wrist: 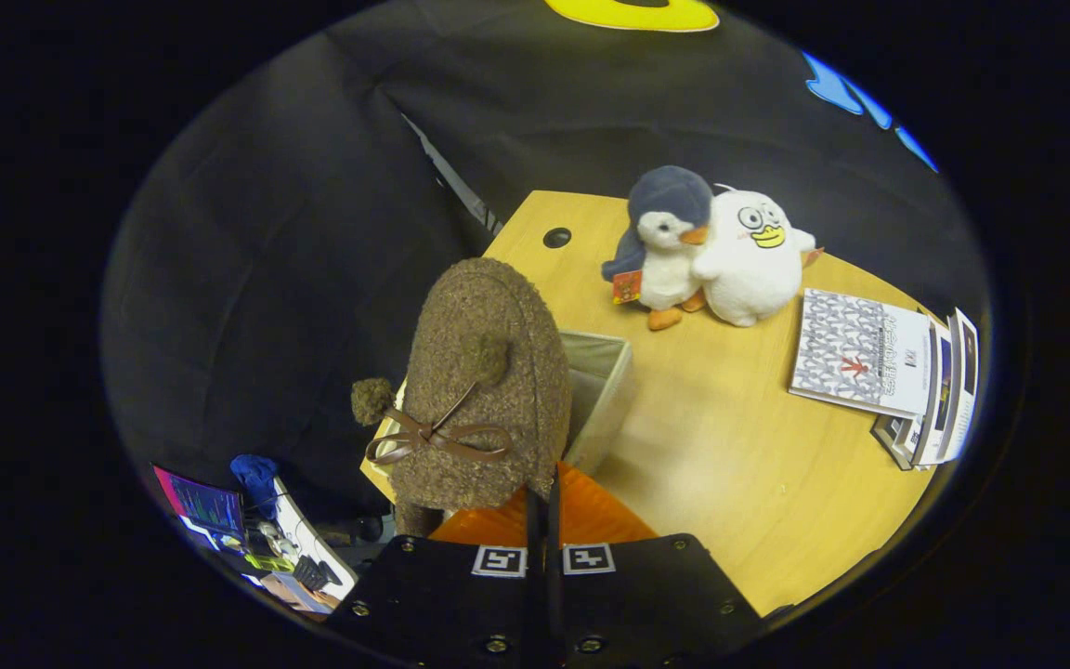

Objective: Open the storage box then place both shoes into the box .Put the left shoe in first, then the right shoe, with the right side of both shoes facing outward in a uniform manner.

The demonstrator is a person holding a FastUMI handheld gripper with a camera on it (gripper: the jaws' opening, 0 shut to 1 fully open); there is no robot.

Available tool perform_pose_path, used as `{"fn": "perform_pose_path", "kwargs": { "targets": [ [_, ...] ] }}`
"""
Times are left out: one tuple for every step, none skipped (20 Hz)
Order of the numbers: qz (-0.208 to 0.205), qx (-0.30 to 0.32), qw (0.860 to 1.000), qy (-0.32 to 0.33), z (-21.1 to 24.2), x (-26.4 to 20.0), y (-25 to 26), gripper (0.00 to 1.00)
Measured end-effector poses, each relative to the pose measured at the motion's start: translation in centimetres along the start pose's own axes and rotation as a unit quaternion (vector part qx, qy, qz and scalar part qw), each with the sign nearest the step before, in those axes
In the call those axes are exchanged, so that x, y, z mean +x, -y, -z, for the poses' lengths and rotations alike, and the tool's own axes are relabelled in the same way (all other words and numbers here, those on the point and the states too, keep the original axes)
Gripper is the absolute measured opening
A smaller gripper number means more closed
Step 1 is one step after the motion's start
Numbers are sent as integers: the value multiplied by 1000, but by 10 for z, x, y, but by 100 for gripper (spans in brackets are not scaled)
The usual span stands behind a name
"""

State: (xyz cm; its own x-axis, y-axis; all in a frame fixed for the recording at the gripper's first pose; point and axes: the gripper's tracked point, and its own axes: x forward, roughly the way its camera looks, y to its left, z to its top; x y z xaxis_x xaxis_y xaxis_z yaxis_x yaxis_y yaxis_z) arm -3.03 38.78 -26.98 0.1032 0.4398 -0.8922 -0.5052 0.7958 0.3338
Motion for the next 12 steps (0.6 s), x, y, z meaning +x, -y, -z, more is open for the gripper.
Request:
{"fn": "perform_pose_path", "kwargs": {
  "targets": [
    [1, -4, 1000, -6, -2, 8, -5, 0],
    [4, -7, 1000, -13, -5, 17, -10, 0],
    [8, -14, 1000, -19, -2, 26, -13, 0],
    [13, -19, 999, -25, -2, 34, -16, 0],
    [17, -21, 999, -31, -1, 42, -18, 0],
    [18, -19, 999, -37, 0, 51, -21, 0],
    [17, -16, 999, -43, 1, 58, -25, 0],
    [18, -15, 999, -49, 2, 65, -29, 0],
    [21, -14, 998, -52, 2, 70, -30, 1],
    [25, -15, 998, -56, 4, 75, -32, 0],
    [13, -13, 998, -55, 4, 78, -39, 1],
    [3, -11, 999, -52, 0, 71, -46, 3]
  ]
}}
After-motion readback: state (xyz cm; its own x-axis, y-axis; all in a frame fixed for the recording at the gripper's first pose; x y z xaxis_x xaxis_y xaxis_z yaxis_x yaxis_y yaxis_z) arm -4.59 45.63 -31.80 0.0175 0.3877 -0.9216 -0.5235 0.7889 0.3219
